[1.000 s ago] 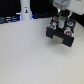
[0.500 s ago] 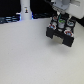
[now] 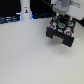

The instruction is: Open the kcup holder, insert the kcup into the holder, and close the kcup holder

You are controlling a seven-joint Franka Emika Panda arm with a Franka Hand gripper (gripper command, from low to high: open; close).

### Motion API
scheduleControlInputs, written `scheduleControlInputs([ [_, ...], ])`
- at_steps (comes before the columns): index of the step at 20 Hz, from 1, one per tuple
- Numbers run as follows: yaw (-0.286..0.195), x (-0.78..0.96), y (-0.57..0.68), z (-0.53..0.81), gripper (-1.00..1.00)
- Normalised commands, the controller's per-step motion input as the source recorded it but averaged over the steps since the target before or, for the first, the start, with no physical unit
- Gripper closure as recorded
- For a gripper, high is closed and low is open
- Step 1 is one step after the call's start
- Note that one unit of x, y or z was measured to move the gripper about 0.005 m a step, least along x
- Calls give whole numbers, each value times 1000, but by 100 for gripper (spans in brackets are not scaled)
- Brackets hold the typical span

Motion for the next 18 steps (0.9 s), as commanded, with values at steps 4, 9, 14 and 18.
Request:
scheduleControlInputs([
  [4,100,208,-8,404,-100],
  [9,108,357,-241,487,-100],
  [14,91,430,-378,429,-100],
  [18,26,602,-459,350,-100],
])
